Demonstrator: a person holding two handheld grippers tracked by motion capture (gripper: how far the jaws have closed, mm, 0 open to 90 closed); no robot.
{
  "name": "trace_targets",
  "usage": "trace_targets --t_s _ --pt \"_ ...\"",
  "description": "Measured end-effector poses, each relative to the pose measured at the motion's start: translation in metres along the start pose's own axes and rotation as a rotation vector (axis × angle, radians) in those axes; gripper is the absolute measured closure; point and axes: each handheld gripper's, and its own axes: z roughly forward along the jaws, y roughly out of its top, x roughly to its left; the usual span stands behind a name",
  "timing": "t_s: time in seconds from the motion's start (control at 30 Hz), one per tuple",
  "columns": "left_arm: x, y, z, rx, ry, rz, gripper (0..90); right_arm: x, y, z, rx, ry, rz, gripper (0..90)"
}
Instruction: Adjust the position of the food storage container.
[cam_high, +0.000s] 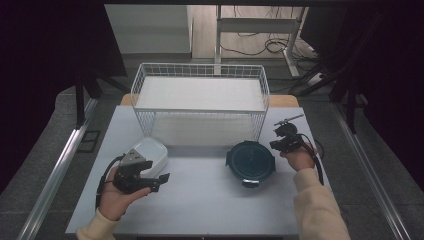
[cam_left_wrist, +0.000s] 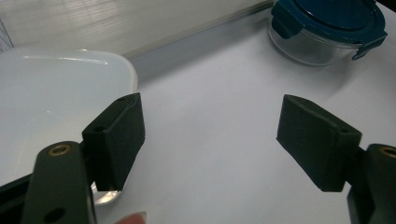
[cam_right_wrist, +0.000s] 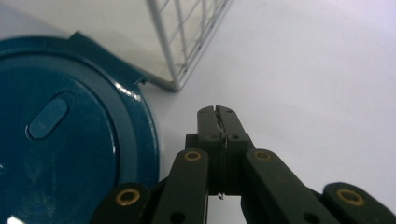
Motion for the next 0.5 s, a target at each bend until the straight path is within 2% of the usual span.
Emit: trace_targets --t_s 0.13,0.2,0.3,0.5 --pt "0.0 -0.001 0.001 0.001 -0.002 -0.003 23.3 0.006 0.0 0.004 0.005 0.033 -0.027 89.6" --pt "0.001 -0.001 0.002 0.004 -0.004 -0.004 23.3 0.013 0.0 0.004 0.012 -0.024 -0.058 89.7" --pt "0.001 -0.001 0.002 0.004 -0.005 -0.005 23.3 0.014 -0.001 0.004 0.01 -0.028 -0.059 89.8" --pt "0.002 -0.001 0.004 0.007 -0.006 -0.009 23.3 0.023 -0.004 0.0 0.029 -0.041 -0.096 89.9"
